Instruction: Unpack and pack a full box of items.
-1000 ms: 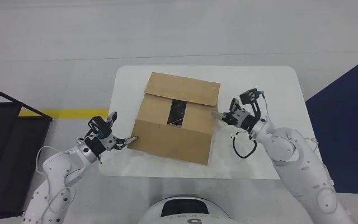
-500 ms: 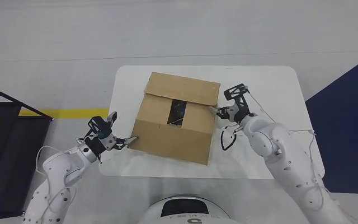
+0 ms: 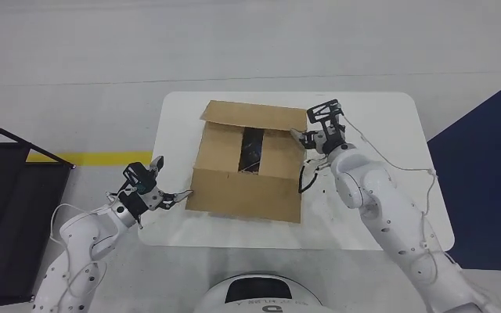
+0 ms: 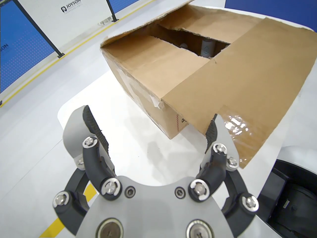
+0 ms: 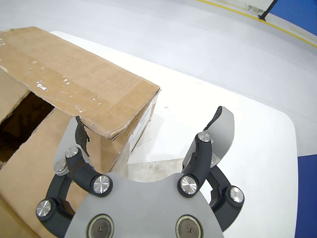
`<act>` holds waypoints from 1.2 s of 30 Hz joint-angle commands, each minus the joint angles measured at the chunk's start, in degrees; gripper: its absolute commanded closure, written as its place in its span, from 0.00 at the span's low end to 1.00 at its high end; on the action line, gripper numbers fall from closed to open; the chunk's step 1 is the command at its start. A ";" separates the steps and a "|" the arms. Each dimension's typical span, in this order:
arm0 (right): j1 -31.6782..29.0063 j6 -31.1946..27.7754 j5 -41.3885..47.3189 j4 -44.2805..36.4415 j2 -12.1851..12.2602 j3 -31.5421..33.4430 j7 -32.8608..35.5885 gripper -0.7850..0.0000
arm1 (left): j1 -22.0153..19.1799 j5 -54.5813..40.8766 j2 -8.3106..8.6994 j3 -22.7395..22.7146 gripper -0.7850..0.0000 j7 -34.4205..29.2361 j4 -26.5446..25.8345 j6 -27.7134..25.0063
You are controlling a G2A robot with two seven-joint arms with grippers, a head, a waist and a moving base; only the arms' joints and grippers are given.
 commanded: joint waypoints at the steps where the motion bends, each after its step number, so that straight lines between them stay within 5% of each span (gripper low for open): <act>1: 1.95 0.86 -0.24 1.76 -0.51 -0.59 -1.00 0.00 | 0.00 0.00 0.00 0.00 0.00 0.00 0.00 0.00; 15: 11.35 -0.71 7.30 10.38 -4.13 -4.50 -5.50 0.00 | 0.00 0.00 0.00 0.00 0.00 0.00 0.00 0.00; 26: -3.20 -21.06 13.89 2.66 -1.45 6.16 -7.13 0.00 | 0.00 0.00 0.00 0.00 0.00 0.00 0.00 0.00; 31: -10.11 -21.93 5.41 -2.37 -0.14 10.09 -3.00 0.00 | 0.00 0.00 0.00 0.00 0.00 0.00 0.00 0.00; 36: -9.01 -18.43 -0.81 -2.93 -0.43 7.95 1.92 0.00 | 0.00 0.00 0.00 0.00 0.00 0.00 0.00 0.00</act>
